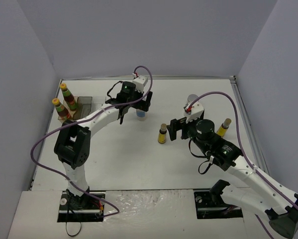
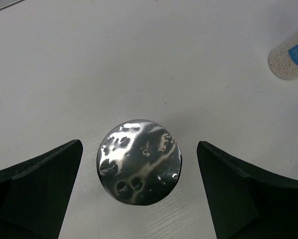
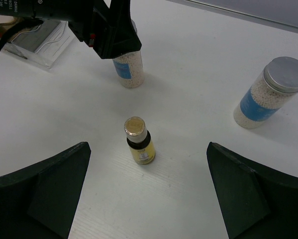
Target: Organize the condiment bottles
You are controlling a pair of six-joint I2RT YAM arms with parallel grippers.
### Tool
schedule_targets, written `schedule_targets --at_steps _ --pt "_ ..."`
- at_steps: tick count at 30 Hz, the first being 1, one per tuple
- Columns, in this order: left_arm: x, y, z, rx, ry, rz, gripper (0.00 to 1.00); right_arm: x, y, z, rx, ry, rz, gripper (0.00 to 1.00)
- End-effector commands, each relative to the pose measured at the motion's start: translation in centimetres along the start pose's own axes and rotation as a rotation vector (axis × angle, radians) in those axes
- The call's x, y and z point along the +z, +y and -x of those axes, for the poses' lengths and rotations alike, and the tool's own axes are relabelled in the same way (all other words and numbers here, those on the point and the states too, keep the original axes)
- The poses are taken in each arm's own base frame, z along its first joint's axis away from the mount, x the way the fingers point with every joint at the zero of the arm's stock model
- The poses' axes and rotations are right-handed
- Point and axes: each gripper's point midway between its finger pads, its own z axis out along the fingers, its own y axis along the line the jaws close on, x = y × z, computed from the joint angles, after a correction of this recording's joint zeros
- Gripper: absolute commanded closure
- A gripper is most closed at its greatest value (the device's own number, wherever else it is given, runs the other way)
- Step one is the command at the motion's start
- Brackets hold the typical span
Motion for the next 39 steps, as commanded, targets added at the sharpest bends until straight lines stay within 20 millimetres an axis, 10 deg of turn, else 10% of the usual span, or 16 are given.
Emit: schedule_targets --at_steps 1,10,13,28,39 --pt "-0.2 -0.5 4.3 0.045 -0.106 0.031 0.04 0.0 -0.4 3.3 0.025 -0.08 -0.034 0.0" --pt "-1.1 0.6 4.5 0.028 -0.108 0.097 0.83 0.6 -0.2 3.1 0.008 -0.063 -0.029 0.0" --pt "-3.1 1.3 5.8 0.023 -0.143 0.125 0.94 0.7 -0.1 3.0 0.004 -0.059 -0.028 0.0" --pt "-18.4 18.5 11.0 -0.205 -0.344 0.576 0.96 1.0 0.1 3.0 0.002 -0.066 -0.015 0.0" --pt "-19.7 28.4 8.6 -0.307 -0.369 0.752 0.97 1.3 0.1 2.9 -0.003 -0.063 -0.018 0.0"
